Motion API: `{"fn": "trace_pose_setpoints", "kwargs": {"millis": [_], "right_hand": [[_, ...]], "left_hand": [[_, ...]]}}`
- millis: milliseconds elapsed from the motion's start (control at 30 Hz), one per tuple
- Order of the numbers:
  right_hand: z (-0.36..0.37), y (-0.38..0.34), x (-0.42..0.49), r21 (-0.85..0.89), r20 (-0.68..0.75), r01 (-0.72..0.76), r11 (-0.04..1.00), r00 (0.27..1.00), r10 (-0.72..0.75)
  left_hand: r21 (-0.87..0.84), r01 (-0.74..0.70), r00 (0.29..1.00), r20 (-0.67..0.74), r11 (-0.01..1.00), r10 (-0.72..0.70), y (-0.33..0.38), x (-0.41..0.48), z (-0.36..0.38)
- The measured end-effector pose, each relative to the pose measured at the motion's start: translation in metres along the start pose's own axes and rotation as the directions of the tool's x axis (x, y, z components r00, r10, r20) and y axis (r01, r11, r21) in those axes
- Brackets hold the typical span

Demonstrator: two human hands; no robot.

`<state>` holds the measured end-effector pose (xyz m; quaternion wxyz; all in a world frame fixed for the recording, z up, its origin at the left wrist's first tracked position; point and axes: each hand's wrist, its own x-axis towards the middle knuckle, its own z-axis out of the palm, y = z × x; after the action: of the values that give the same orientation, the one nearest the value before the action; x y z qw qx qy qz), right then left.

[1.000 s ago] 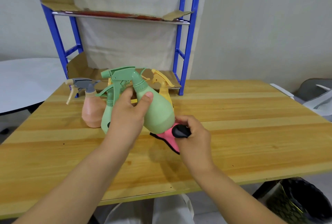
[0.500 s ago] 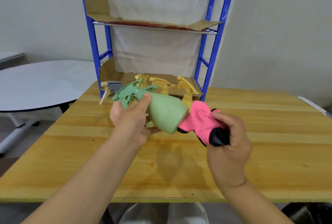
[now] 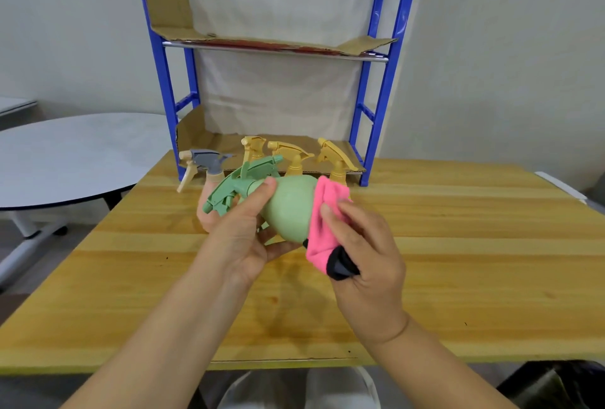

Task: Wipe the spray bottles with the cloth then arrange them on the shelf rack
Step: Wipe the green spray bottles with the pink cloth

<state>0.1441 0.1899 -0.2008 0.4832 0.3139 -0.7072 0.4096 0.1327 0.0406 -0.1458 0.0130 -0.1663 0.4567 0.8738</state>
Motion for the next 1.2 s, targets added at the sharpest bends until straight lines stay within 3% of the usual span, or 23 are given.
{"fn": "trace_pose_setpoints", "kwargs": {"millis": [100,200,500,667,800,933,1067,1200], "right_hand": [[0.004,0.000,-0.005,-0.025,0.034,0.120,0.992,0.992,-0.119],[0.006,0.006,-0.011,-0.013,0.038,0.145,0.989,0.989,-0.145],[0.005,0.015,0.005,-0.039,0.001,0.029,0.999,1.000,-0.029],[0.019,-0.003,0.022,-0.005,0.016,0.093,0.996,0.996,-0.093],[0.041,-0.016,0.012,0.055,0.111,0.181,0.982,0.976,-0.187],[0.054,-0.014,0.003,0.110,0.192,0.158,0.981,0.965,-0.177],[0.056,-0.008,-0.002,0.090,0.218,0.114,0.989,0.967,-0.131],[0.052,-0.005,-0.007,0.092,0.266,0.084,0.992,0.958,-0.106]], "left_hand": [[-0.052,0.040,0.999,0.001,0.998,-0.040,0.002,-0.002,0.001],[-0.077,0.058,0.998,0.011,0.995,-0.058,0.006,-0.004,-0.001],[0.006,0.008,0.997,0.075,1.000,-0.009,0.014,-0.009,-0.016],[0.064,-0.046,0.998,0.039,0.997,0.043,0.017,-0.009,-0.030],[0.111,-0.122,0.990,-0.051,0.986,0.128,0.017,-0.007,-0.052],[0.228,-0.257,0.959,-0.063,0.939,0.278,0.036,-0.004,-0.086],[0.376,-0.389,0.887,-0.093,0.841,0.452,0.066,0.009,-0.121],[0.580,-0.423,0.806,-0.110,0.696,0.581,0.090,0.039,-0.153]]}}
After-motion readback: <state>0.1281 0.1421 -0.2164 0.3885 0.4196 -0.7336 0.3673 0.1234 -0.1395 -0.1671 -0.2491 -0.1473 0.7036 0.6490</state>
